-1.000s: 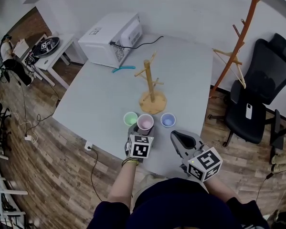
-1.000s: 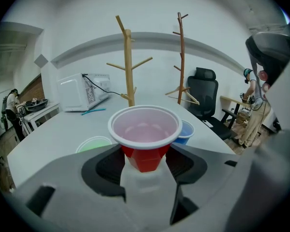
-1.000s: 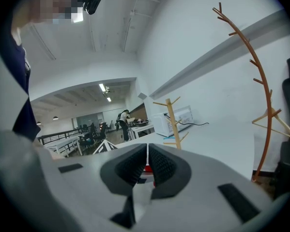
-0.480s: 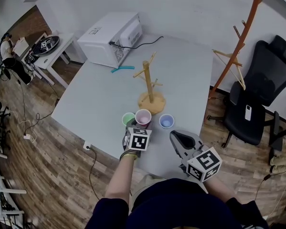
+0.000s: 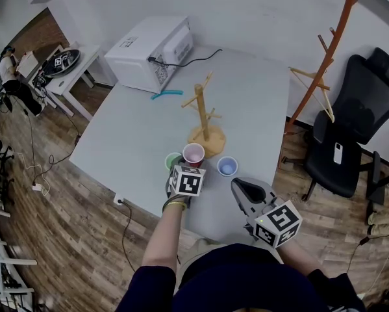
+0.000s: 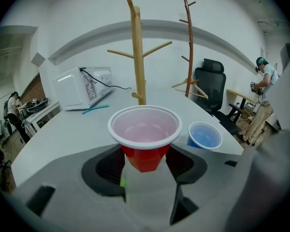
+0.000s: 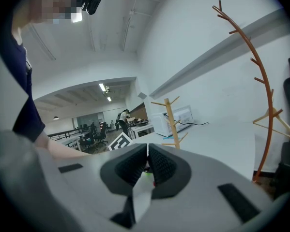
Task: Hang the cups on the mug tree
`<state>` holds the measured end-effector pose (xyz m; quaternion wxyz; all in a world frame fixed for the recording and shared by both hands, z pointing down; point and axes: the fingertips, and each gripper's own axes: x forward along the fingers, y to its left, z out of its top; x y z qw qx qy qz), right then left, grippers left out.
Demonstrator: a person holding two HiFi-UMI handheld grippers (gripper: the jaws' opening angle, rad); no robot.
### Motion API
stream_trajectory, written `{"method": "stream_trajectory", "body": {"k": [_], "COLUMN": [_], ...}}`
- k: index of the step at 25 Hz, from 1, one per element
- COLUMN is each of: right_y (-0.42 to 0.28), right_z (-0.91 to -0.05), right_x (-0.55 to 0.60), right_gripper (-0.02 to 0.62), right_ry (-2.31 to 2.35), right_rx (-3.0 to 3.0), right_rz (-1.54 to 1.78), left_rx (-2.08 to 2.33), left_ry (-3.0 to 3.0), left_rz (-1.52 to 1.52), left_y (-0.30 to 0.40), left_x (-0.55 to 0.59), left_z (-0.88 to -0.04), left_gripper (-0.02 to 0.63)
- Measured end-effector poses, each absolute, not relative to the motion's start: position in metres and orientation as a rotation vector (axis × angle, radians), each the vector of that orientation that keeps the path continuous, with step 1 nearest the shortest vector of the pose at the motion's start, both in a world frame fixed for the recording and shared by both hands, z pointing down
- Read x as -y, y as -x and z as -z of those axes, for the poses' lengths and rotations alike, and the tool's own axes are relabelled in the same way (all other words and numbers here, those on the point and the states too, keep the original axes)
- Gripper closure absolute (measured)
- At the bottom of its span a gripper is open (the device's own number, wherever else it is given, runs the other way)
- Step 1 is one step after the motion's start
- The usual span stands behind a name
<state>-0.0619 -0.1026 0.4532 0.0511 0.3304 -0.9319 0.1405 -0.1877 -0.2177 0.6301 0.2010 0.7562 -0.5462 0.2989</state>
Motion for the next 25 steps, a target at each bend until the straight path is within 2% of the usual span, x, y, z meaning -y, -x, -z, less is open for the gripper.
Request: {"method": "stream_trajectory", "body": {"k": [25], "right_y": [0.068], "right_z": [-0.452], "right_x": [0.107], "right_gripper": [0.565], "right_ry": [-1.022], "right_rx": [2.844], "right_rz": [-0.428], "left_rx": [1.591], "left_ry": [-2.174], "left_rz": [-0.842], "left_y": [0.197], "left_x": [0.248], "left_z": [-0.596], "left_gripper": [0.328]}}
